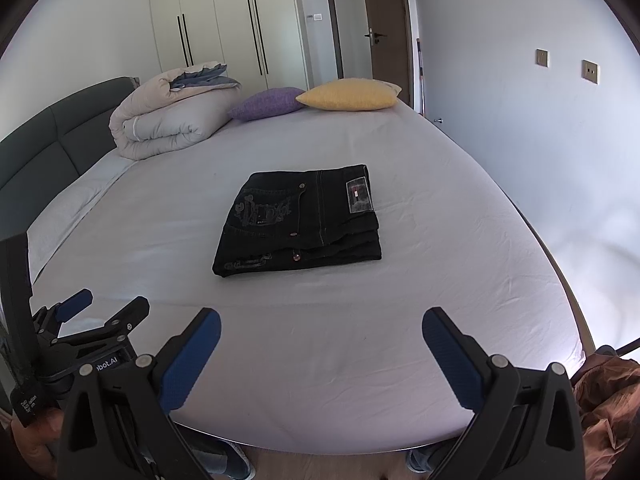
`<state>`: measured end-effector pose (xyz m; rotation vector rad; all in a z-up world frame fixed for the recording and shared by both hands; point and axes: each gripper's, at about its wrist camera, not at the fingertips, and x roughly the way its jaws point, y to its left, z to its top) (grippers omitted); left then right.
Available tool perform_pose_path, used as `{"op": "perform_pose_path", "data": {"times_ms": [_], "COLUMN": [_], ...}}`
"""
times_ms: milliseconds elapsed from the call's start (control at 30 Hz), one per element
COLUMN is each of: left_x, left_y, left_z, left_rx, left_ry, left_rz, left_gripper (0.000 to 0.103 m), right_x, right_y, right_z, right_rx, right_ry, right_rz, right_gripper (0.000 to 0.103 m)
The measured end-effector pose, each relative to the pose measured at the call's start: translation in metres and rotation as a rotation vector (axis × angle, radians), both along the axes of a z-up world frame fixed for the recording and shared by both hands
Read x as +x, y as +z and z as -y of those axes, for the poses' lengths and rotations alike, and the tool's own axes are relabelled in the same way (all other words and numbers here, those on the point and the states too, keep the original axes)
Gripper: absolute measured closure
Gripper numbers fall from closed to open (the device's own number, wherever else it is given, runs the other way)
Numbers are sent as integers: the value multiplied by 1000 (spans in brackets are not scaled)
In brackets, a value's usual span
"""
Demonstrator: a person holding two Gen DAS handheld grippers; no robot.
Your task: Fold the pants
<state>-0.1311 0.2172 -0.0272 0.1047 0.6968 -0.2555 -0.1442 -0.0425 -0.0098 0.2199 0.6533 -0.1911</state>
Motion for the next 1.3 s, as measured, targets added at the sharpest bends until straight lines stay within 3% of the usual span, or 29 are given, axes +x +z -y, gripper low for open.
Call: {"op": "perform_pose_path", "data": {"times_ms": [1300], "left_x": [0], "left_y": [-4], "left_z": [1], "left_rx": [1], "left_ry": [1], "left_rz": [-6], "left_gripper": [0], "right_x": [-1], "right_y": [-2], "right_z": [-5], "right_rx": [1], "right_ry": [9], "right_rz": [-10], "right_gripper": [0]}}
